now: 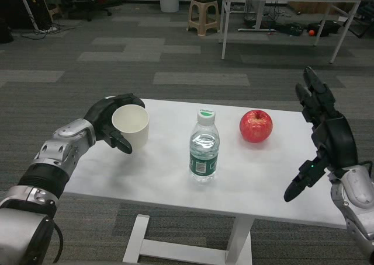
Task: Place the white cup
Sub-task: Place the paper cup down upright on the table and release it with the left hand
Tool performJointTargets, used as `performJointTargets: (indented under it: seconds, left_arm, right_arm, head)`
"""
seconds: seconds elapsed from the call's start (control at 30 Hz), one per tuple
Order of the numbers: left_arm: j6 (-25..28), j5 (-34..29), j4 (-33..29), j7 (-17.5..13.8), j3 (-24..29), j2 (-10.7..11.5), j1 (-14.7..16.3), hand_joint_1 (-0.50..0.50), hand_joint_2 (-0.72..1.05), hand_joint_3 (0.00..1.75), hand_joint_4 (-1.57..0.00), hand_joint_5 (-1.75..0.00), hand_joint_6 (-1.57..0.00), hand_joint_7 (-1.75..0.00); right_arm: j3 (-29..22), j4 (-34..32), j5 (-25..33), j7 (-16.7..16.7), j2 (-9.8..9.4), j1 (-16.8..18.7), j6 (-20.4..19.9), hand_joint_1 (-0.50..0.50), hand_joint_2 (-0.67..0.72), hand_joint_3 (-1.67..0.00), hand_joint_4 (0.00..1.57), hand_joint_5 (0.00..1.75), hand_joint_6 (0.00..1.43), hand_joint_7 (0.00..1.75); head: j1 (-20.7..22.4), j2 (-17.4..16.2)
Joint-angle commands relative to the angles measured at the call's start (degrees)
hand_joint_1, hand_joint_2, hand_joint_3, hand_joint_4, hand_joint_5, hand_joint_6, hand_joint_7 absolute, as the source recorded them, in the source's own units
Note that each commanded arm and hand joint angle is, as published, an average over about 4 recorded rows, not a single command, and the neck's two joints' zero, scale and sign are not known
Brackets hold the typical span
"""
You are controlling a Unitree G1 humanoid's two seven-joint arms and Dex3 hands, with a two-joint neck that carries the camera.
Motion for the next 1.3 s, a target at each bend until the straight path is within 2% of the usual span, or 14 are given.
performJointTargets:
  seconds: [0.03,0.17,0.3,0.47,0.63,0.73,1.13,1.17,1.3]
  left_arm:
    - [-0.8,-0.7,0.5,-0.1,-0.3,0.4,0.0,0.17,0.34,0.00,-0.49,-1.75,-1.26,-1.61]
    - [-1.8,-0.9,0.9,-0.1,-0.7,0.4,0.0,0.15,0.34,0.02,-0.48,-1.75,-1.26,-1.61]
    - [-5.9,-1.7,2.5,0.4,-2.9,-0.3,0.0,0.14,0.34,0.04,-0.43,-1.75,-1.26,-1.61]
    - [-12.3,-4.3,6.3,2.1,-7.9,-1.0,0.0,0.09,0.34,0.09,-0.26,-1.75,-1.18,-1.64]
    - [-18.0,-7.5,10.9,4.1,-13.6,-1.2,-0.3,0.03,0.34,0.09,-0.20,-1.75,-1.15,-1.68]
    - [-18.7,-8.1,12.4,4.5,-15.4,-1.3,-0.7,-0.01,0.34,0.02,-0.19,-1.75,-1.15,-1.68]
    - [-19.5,-9.9,15.7,4.6,-19.9,-1.3,-1.5,-0.03,0.36,0.09,-0.19,-1.75,-1.15,-1.68]
    - [-19.6,-9.9,15.7,4.6,-20.0,-1.3,-1.5,-0.03,0.38,0.09,-0.18,-1.75,-1.12,-1.68]
    - [-20.7,-10.3,15.8,4.6,-20.0,-1.3,-1.5,-0.03,0.43,0.04,-0.02,-1.75,-0.71,-1.68]
  right_arm:
    - [0.0,-0.7,0.4,-0.1,-0.25,-1.1,0.2,-0.46,0.72,0.00,0.00,0.00,0.00,0.00]
    - [0.0,-0.7,0.4,-0.1,-0.25,-1.1,0.2,-0.46,0.72,0.00,0.00,0.00,0.00,0.00]
    - [0.0,-0.7,0.4,-0.1,-0.17,-1.0,0.2,-0.46,0.72,0.00,0.00,0.00,0.00,0.00]
    - [0.0,-0.5,0.4,-0.1,-0.10,-1.0,0.2,-0.46,0.72,0.00,0.00,0.00,0.00,0.00]
    - [0.0,-0.4,0.4,-0.1,0.01,-1.0,0.2,-0.46,0.72,0.00,0.00,0.00,0.00,0.00]
    - [0.1,-0.4,0.4,-0.1,0.03,-0.9,0.2,-0.46,0.72,0.00,0.00,0.00,0.00,0.00]
    - [0.2,-0.3,0.4,-0.1,0.19,-0.5,0.2,-0.46,0.72,0.00,0.00,0.00,0.00,0.00]
    - [0.2,-0.3,0.4,-0.1,0.19,-0.5,0.2,-0.46,0.72,0.00,0.00,0.00,0.00,0.00]
    - [0.3,-0.3,0.4,-0.1,0.19,-0.5,0.2,-0.46,0.72,0.00,0.00,0.00,0.00,0.00]
  head:
    - [0.0,0.0]
    - [-0.2,-0.3]
    - [-0.2,-0.2]
    - [-0.1,-0.4]
    - [-0.2,-0.6]
    - [-0.3,-0.8]
    - [-0.2,-1.4]
    - [-0.1,-1.6]
    - [0.1,-1.7]
